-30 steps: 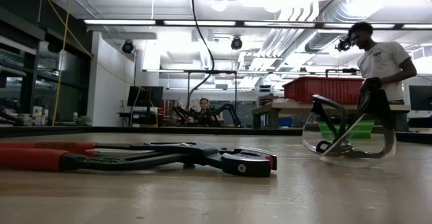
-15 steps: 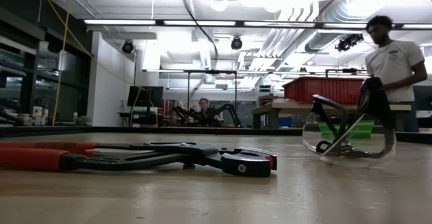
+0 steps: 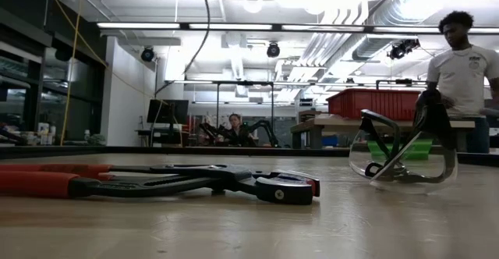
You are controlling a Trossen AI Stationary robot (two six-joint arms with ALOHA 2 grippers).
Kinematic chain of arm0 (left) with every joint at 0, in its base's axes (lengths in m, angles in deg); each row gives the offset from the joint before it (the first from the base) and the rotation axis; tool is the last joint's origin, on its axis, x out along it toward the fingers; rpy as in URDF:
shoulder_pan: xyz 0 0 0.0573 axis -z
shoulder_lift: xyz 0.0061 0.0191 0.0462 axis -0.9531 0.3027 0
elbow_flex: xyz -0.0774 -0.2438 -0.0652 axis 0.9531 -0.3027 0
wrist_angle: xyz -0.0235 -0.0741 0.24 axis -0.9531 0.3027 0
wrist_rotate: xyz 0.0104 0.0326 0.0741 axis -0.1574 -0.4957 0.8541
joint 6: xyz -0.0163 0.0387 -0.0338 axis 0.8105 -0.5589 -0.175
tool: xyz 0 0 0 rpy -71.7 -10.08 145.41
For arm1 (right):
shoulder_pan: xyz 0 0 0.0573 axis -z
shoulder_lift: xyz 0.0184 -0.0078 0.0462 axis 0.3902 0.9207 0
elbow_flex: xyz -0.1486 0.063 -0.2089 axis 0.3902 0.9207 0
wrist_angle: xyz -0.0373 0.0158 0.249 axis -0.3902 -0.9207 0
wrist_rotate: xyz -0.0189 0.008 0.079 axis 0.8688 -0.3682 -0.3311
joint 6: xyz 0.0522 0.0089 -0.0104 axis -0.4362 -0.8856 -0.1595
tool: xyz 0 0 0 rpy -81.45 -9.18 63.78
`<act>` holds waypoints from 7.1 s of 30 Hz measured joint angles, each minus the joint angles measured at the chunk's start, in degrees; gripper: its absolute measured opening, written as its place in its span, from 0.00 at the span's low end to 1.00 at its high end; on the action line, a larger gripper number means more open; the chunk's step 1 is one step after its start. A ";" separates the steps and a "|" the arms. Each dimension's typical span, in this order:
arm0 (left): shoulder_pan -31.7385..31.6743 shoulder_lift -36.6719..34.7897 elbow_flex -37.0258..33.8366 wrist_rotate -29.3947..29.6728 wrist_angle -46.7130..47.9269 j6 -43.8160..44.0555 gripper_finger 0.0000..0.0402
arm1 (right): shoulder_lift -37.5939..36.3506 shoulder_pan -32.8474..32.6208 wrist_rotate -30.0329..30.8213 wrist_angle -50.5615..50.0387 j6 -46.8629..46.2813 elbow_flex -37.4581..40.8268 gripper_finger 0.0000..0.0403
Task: Coil cords
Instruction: Coil the black wire on the black spool
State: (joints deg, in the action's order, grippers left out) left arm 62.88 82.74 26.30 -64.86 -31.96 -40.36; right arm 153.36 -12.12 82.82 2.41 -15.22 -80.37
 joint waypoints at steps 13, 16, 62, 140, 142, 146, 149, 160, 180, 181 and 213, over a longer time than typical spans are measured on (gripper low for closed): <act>-7.65 -0.44 0.04 -14.65 1.58 1.38 0.00 | -4.19 0.00 -6.69 -8.07 0.69 0.00 0.48; -9.07 0.70 0.02 -19.44 -0.13 3.63 0.00 | -4.30 0.00 -6.09 -9.78 1.90 0.01 0.48; -8.41 4.14 -0.01 -24.65 -21.88 16.46 0.00 | -4.21 -1.99 -3.00 -5.00 2.22 0.00 0.09; -7.73 8.44 -0.04 -13.78 -23.69 52.20 0.00 | 1.38 -7.65 5.05 9.81 8.10 0.00 0.00; -7.74 8.02 -0.04 -14.08 -23.36 51.37 0.00 | 1.13 -7.78 4.89 8.69 6.94 0.00 0.00; -8.79 5.71 -0.04 -14.43 -19.61 44.41 0.00 | -0.18 -7.89 -0.03 6.04 6.13 0.00 0.02; -10.38 3.91 -0.02 -14.37 -15.50 39.16 0.00 | -1.32 -8.52 -1.95 4.78 6.13 -0.02 0.11; -11.49 3.69 -0.02 -20.46 -15.90 35.78 0.00 | -3.62 -6.92 14.24 4.94 5.10 -0.04 0.51; -11.46 5.84 -0.02 -21.91 -28.23 37.40 0.00 | -2.86 -3.95 4.51 4.85 -4.85 0.00 0.43; -11.45 5.79 -0.02 -21.91 -28.33 37.41 0.00 | -2.86 -3.96 4.52 4.72 -4.84 0.00 0.41; -11.45 6.27 0.02 -19.00 -31.48 41.66 0.00 | -2.82 -5.30 3.12 5.10 -3.64 0.00 0.01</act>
State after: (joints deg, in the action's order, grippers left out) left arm 51.43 89.01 26.32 -83.85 -63.45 1.30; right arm 150.53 -17.42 85.93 7.52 -18.87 -80.37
